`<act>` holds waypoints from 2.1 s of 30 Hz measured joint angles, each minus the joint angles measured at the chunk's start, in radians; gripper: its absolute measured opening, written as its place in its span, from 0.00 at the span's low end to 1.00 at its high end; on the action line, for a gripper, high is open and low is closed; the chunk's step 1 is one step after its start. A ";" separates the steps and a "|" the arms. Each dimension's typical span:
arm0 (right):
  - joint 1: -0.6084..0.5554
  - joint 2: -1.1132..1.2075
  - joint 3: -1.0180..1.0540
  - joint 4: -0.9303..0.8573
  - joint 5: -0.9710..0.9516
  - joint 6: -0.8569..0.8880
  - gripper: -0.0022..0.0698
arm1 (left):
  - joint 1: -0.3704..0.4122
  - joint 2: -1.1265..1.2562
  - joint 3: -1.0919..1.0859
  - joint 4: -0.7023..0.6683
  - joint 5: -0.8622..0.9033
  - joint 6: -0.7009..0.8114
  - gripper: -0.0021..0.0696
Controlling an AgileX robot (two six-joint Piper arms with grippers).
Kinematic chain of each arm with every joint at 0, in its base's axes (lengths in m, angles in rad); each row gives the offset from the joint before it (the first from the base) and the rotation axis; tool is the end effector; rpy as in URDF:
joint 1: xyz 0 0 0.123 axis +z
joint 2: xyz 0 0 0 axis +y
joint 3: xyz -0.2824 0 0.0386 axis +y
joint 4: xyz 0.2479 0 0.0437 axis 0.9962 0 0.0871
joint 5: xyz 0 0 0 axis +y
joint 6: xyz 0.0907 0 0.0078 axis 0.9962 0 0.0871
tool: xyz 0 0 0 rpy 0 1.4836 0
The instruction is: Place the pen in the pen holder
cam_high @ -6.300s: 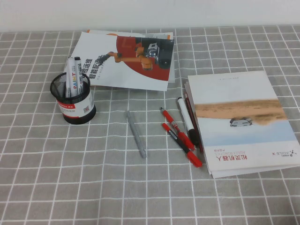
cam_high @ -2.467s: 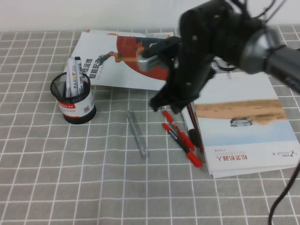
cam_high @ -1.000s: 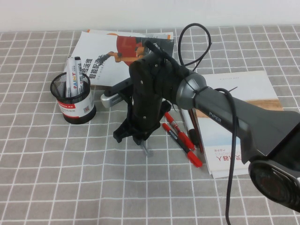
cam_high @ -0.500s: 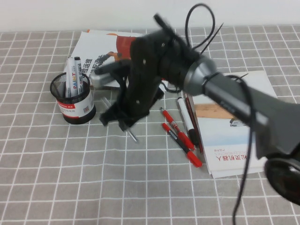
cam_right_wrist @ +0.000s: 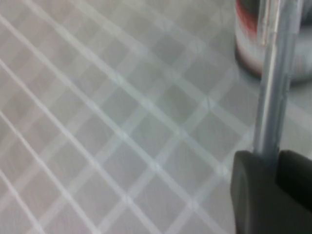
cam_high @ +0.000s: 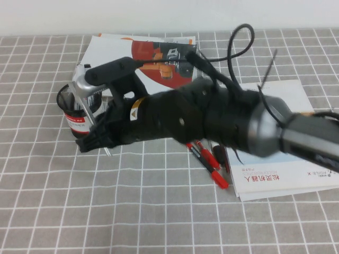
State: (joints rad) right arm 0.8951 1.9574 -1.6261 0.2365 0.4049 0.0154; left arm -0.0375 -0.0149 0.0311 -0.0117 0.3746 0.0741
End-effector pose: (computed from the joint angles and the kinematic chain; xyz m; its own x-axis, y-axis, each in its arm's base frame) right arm 0.2833 0.3670 0.2765 -0.5533 -0.3220 -0.7683 -0.7147 0.6572 0.2392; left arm 0.0524 -0.0024 0.1697 -0.2955 0.0743 -0.9524 0.0604 0.9964 0.0590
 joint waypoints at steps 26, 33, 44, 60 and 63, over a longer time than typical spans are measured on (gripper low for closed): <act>-0.020 0.423 -0.325 -0.044 -0.930 -0.106 0.08 | 0.000 0.000 0.000 0.000 0.000 0.000 0.02; -0.042 0.544 -0.499 0.000 -0.799 -0.106 0.25 | 0.000 0.000 0.000 0.000 0.000 0.000 0.02; -0.042 0.496 -0.508 0.010 -0.603 -0.108 0.40 | 0.000 0.000 0.000 0.000 0.000 0.000 0.02; -0.036 -0.131 0.114 -0.061 -0.405 -0.015 0.01 | 0.000 0.000 0.000 0.000 0.000 0.000 0.02; -0.036 -0.274 0.249 -0.071 -0.382 -0.015 0.01 | 0.000 0.000 0.000 0.000 0.000 0.000 0.02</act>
State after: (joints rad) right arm 0.8595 1.6835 -1.3773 0.1655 0.0224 0.0000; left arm -0.0375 -0.0149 0.0311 -0.0117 0.3746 0.0741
